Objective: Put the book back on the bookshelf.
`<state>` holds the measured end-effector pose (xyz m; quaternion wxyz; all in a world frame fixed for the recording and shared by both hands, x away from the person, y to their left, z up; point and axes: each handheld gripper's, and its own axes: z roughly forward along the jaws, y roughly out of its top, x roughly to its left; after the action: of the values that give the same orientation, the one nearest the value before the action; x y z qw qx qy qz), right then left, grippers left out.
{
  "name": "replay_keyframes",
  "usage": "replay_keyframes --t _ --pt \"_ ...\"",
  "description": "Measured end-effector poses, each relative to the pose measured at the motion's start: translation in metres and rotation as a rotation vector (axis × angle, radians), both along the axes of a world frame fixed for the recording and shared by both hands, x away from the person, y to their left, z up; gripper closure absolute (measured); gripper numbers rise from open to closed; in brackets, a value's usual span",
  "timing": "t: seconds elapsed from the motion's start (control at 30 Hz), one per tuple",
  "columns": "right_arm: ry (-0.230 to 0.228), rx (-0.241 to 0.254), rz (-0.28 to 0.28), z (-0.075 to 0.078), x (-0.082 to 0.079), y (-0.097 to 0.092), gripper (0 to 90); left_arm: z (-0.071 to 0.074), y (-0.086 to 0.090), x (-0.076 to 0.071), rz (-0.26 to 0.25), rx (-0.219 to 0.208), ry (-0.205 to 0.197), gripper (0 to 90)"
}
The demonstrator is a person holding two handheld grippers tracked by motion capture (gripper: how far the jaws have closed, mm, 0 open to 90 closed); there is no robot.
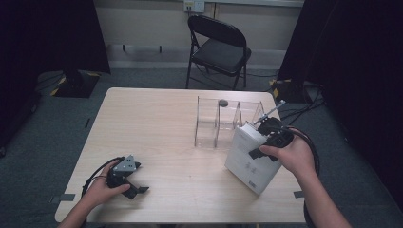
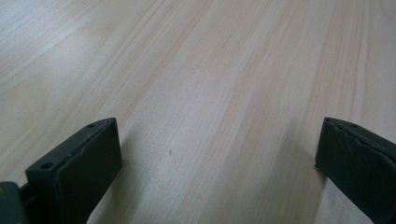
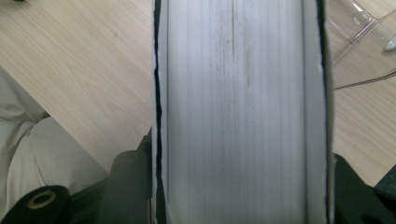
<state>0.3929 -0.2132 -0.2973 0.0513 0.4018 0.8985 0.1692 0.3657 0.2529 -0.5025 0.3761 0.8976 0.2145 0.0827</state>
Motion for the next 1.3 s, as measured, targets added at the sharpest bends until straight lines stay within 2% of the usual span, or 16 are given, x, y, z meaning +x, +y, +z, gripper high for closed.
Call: replay_keyframes --t 0.23,0.4,0.6,0.8,1.0,1.13,1.17,1.3 --pt "0.012 -0.001 -0.007 0.001 0.002 -0.002 52.1 0.0 0.0 0.0 -0.002 0.0 0.0 0.0" --pt "0.0 0.002 -0.016 0.002 0.003 -0.006 52.1 0.0 0.0 0.0 -0.003 0.0 -0.001 0.0" --pt "0.009 0.011 -0.044 0.005 0.004 -0.013 52.1 0.0 0.0 0.0 -0.003 0.0 -0.001 0.0" --pt "-0.003 -0.007 -0.053 0.007 0.006 -0.018 52.1 0.0 0.0 0.0 -0.003 -0.001 -0.001 0.0" --pt "0.006 -0.001 -0.068 0.006 0.009 -0.021 52.1 0.0 0.0 0.0 -0.003 -0.001 -0.001 0.0" --pt "0.002 -0.003 -0.093 0.006 0.011 -0.023 52.2 0.0 0.0 0.0 -0.003 0.0 -0.001 0.0" --pt "-0.009 -0.003 -0.084 0.005 0.012 -0.024 52.1 0.0 0.0 0.0 -0.003 0.0 -0.001 0.0" --pt "0.005 -0.016 -0.099 0.007 0.013 -0.024 52.1 0.0 0.0 0.0 -0.003 0.0 -0.001 0.0"
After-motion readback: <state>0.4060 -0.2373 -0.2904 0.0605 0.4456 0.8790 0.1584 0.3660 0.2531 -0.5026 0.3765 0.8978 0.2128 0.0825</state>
